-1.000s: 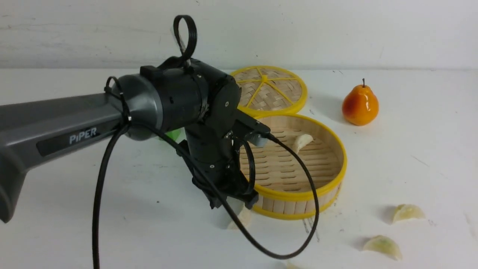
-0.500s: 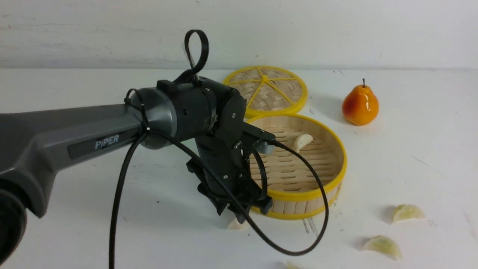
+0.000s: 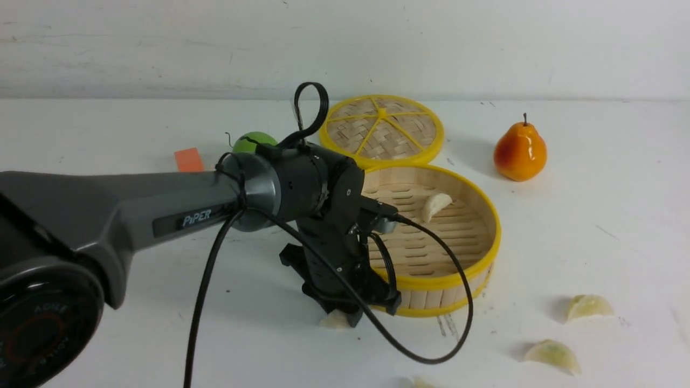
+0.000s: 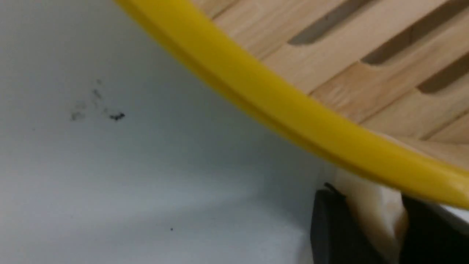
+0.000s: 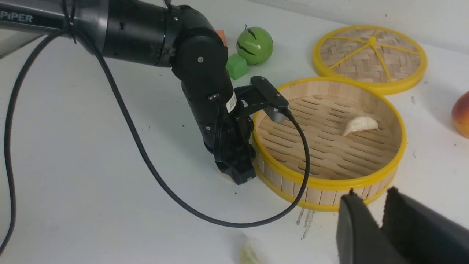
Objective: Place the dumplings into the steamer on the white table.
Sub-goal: 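Reach for and grasp a dumpling on the table with the left gripper, then place the dumpling into the bamboo steamer basket with the left gripper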
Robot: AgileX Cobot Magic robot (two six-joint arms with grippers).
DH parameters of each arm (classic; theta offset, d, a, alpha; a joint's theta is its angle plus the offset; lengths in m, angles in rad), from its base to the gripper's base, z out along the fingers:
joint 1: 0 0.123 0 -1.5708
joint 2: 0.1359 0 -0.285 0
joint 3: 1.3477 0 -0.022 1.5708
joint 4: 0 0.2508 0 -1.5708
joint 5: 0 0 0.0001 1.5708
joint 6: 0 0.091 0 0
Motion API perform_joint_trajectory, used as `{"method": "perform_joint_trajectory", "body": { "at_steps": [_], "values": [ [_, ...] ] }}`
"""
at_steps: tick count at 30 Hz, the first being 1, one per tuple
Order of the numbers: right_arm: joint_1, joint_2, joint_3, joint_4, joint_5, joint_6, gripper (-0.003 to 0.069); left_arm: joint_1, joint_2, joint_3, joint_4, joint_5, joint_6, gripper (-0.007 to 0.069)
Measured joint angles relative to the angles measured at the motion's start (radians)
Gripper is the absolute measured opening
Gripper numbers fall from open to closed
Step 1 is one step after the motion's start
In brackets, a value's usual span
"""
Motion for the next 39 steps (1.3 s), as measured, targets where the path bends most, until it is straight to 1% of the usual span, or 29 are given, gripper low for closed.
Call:
{"method": "perform_joint_trajectory", "body": {
  "at_steps": [3,5,9,11,14,19,23,26,29,31,32,33,35,36,37,39],
  "values": [
    [0.0,0.002,0.0,0.0,-0.001,0.0,0.0128,0.0,-0.015,-0.025,0.001,0.109,0.003,0.0193],
    [0.0,0.004,0.0,-0.001,-0.004,0.0,0.0129,0.0,-0.044,-0.068,0.004,0.161,0.003,0.0194],
    [0.0,0.006,0.0,0.0,-0.017,0.0,0.0132,0.0,-0.101,-0.219,0.002,0.179,-0.007,0.0194],
    [0.0,0.007,0.0,0.0,-0.018,0.0,0.0132,0.0,-0.103,-0.262,0.001,0.173,-0.016,0.0194],
    [0.0,0.007,0.0,0.0,-0.019,0.0,0.0132,0.0,-0.078,-0.391,-0.001,0.116,-0.071,0.0194],
    [0.0,0.007,0.0,-0.001,-0.019,0.0,0.0136,0.0,0.028,-0.491,0.007,-0.013,-0.152,0.0194],
    [0.0,0.007,0.0,-0.001,-0.017,0.0,0.0137,0.0,0.124,-0.515,0.041,-0.085,-0.204,0.0194],
    [0.0,0.007,0.0,-0.001,-0.014,0.0,0.0141,0.0,0.191,-0.516,0.097,-0.107,-0.268,0.0194],
    [0.0,0.007,0.0,-0.001,-0.013,0.0,0.0145,0.0,0.226,-0.516,0.137,-0.112,-0.302,0.0196],
    [0.0,0.007,0.0,-0.002,-0.012,0.0,0.0146,0.0,0.238,-0.516,0.144,-0.115,-0.307,0.0213],
    [0.0,0.007,0.0,-0.002,-0.012,0.0,0.0146,0.0,0.246,-0.516,0.149,-0.122,-0.312,0.0262],
    [0.0,0.007,0.0,-0.002,-0.012,0.0,0.0147,0.0,0.246,-0.516,0.149,-0.122,-0.312,0.0285],
    [0.0,0.007,0.0,-0.002,-0.012,0.0,0.0149,0.0,0.246,-0.519,0.151,-0.123,-0.315,0.0365],
    [0.0,0.007,0.0,-0.002,-0.012,0.0,0.0149,0.0,0.242,-0.521,0.151,-0.121,-0.315,0.0381],
    [0.0,0.007,0.0,-0.002,-0.012,0.0,0.015,0.0,0.234,-0.532,0.151,-0.1,-0.316,0.0437],
    [0.0,0.007,0.0,-0.002,-0.012,0.0,0.015,0.0,0.215,-0.563,0.151,-0.046,-0.316,0.0484]
  ]
}}
